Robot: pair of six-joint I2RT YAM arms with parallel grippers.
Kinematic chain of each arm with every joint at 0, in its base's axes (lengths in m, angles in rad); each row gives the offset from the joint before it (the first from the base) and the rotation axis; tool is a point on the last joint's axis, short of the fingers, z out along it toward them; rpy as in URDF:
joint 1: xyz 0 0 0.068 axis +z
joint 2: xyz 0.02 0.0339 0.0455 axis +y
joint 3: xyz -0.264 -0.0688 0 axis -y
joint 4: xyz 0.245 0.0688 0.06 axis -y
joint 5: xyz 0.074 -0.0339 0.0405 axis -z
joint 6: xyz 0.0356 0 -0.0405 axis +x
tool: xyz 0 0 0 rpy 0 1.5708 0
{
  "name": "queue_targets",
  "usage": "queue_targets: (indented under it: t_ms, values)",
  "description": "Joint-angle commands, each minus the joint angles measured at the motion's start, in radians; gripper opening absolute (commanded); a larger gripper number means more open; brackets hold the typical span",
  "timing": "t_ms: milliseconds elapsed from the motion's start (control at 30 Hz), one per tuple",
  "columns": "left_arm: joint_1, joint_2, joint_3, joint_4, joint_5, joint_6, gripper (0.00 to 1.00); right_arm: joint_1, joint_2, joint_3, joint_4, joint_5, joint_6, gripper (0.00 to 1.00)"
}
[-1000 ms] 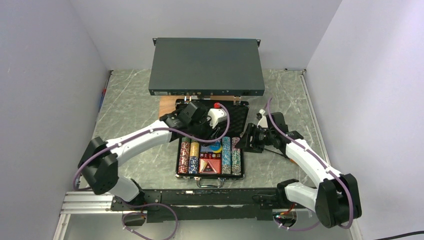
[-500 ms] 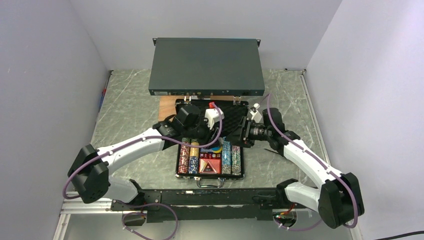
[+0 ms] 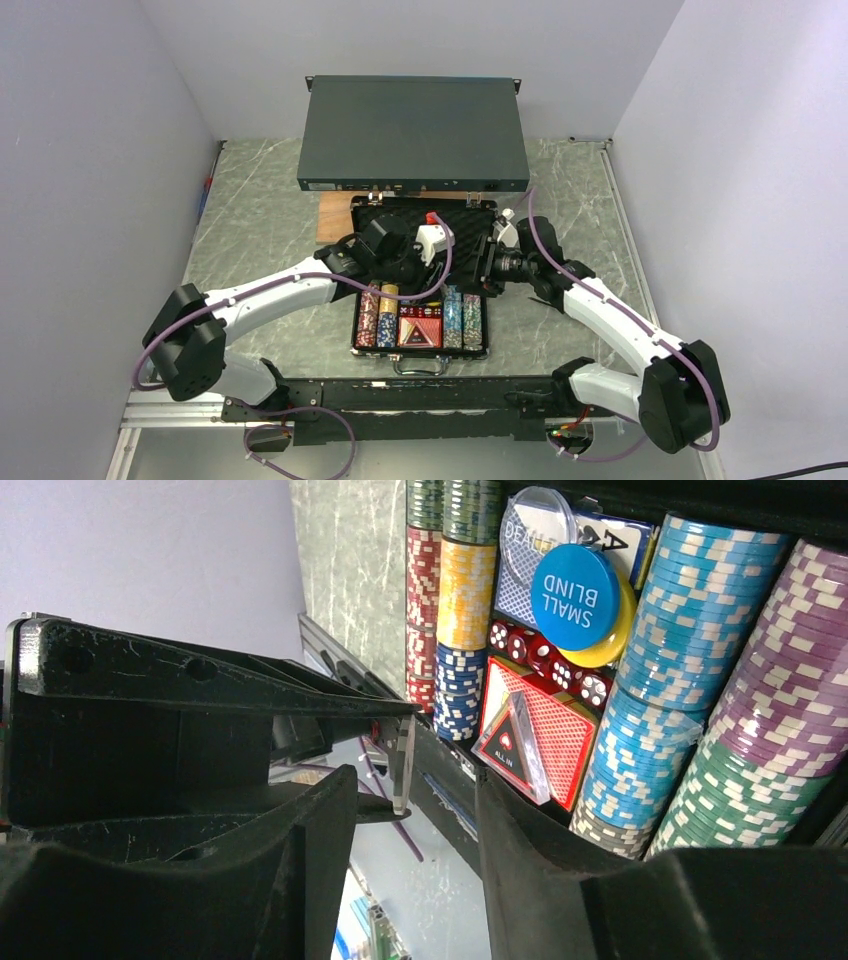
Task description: Pack up texas hold em set
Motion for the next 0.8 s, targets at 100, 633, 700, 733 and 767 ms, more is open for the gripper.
queue_targets:
  t_ms: [100,633,700,733,767]
  values:
    - [-0.013,0.000,0.049,0.032,0.001,-0.002,0.21,0.033,-0.001,0.047,0.001,0.004,-0.021,0.44]
    - [-0.023,-0.043,0.038,0.023,-0.024,-0.025,0.58,0.098,0.020,0.102,-0.187,0.074,-0.172,0.00]
    - [-0.021,-0.111,-0.001,0.026,-0.050,-0.040,0.67,0.117,0.042,0.197,-0.375,0.200,-0.313,0.00]
    - [-0.020,-0.153,-0.021,0.025,-0.068,-0.043,0.69,0.132,0.056,0.247,-0.481,0.277,-0.368,0.00]
    - [-0.014,-0.195,-0.042,0.018,-0.088,-0.051,0.71,0.149,0.070,0.293,-0.577,0.367,-0.405,0.00]
